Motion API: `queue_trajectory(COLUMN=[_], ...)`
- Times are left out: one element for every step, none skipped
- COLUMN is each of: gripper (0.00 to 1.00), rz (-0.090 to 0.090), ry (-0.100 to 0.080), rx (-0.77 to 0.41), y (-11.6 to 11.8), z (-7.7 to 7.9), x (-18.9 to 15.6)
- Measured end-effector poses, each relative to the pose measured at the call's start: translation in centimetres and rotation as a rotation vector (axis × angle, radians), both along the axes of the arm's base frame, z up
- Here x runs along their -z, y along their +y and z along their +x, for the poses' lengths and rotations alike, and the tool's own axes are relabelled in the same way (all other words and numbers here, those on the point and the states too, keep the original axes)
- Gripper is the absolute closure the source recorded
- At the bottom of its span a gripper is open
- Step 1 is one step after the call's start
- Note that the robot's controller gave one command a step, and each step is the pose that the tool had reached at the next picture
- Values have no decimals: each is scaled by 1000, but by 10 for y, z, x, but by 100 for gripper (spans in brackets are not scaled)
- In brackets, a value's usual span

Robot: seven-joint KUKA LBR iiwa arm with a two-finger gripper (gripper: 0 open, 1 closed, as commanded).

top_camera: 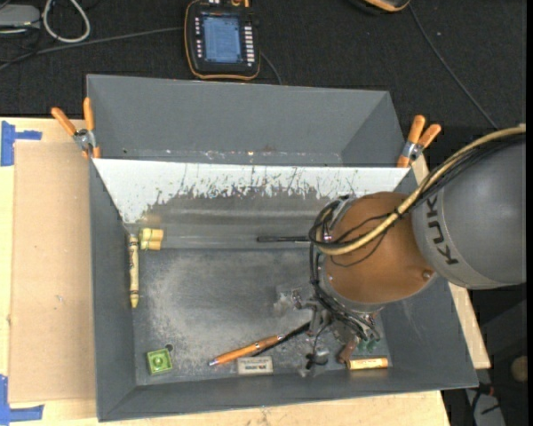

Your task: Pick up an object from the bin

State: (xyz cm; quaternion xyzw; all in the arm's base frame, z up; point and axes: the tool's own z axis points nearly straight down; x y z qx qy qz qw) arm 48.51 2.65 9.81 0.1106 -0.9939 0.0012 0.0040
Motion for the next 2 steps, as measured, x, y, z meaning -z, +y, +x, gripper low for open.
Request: queue_trajectory(gripper=[0, 100], rz=[12, 3], ry=[-27, -3], rx=[-427, 99], y=[26, -18], z=[-4, 23], x=[25, 28])
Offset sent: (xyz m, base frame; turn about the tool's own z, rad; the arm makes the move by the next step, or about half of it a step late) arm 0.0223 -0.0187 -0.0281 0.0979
